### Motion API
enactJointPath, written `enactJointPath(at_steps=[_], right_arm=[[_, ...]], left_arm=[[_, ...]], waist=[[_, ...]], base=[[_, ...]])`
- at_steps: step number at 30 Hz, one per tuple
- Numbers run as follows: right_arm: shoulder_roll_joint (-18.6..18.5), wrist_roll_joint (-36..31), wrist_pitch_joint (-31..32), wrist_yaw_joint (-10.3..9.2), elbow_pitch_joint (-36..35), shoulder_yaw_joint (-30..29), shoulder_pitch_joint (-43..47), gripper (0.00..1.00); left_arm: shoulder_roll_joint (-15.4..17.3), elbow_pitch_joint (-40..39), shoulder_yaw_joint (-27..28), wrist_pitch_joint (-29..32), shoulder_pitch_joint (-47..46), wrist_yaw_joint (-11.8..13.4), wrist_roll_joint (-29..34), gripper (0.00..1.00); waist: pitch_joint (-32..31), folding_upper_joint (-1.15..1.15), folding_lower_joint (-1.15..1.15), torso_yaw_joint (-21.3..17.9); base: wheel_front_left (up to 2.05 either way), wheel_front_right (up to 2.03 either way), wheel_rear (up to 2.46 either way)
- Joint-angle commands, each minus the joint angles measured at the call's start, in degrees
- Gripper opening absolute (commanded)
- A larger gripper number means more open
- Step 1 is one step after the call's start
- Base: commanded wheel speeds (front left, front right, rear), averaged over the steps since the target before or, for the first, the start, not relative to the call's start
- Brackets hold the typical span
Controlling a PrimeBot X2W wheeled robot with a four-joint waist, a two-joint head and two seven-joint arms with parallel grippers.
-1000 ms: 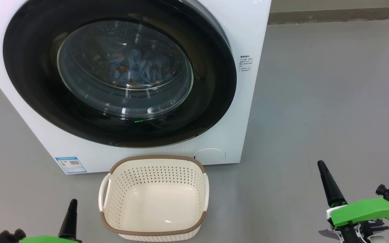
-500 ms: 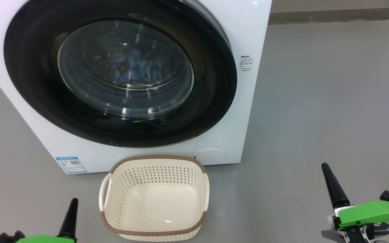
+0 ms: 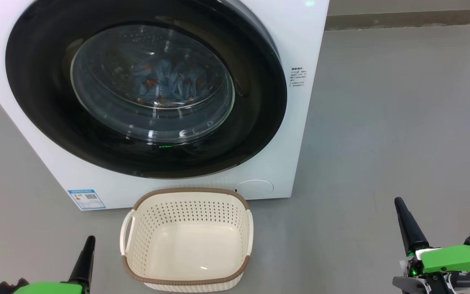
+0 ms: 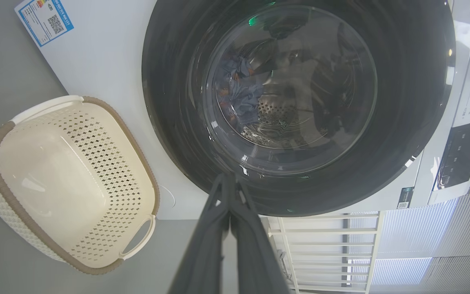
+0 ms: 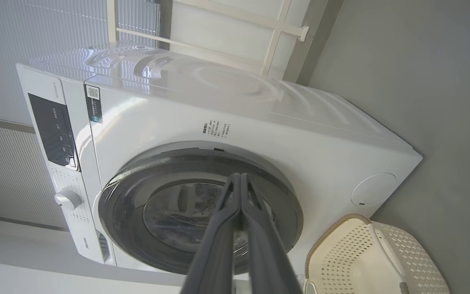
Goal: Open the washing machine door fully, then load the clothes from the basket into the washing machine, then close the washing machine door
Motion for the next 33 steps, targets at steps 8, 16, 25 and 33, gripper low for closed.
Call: enactJointPath(at_steps=[8,16,25,33], right_arm=[[0.6,5.0,1.6,-0.05,-1.4,-0.4,-0.4,0.00],[1.2,9.2,3.0,-0.06,-1.4,-1.6,-0.3,0.00],[1.4,10.3,3.4,-0.06,-1.4,-2.0,-0.2,0.00],[1.4,10.2,3.5,-0.06,-1.4,-2.1,-0.2,0.00]], left_arm=[[0.5,-1.0,2.5,1.7,-3.2,-0.2,-5.2,0.00],[0.2,-0.9,3.1,3.0,-3.6,-0.2,-9.4,0.00],[0.1,-0.8,3.3,3.4,-3.7,-0.2,-10.6,0.00],[0.1,-0.8,3.3,3.4,-3.7,-0.2,-10.6,0.00]], waist=[[0.0,0.00,0.00,0.1],[0.0,0.00,0.00,0.1],[0.0,0.00,0.00,0.1],[0.0,0.00,0.00,0.1]], base=[[0.00,0.00,0.00],[0.00,0.00,0.00],[0.00,0.00,0.00],[0.00,0.00,0.00]])
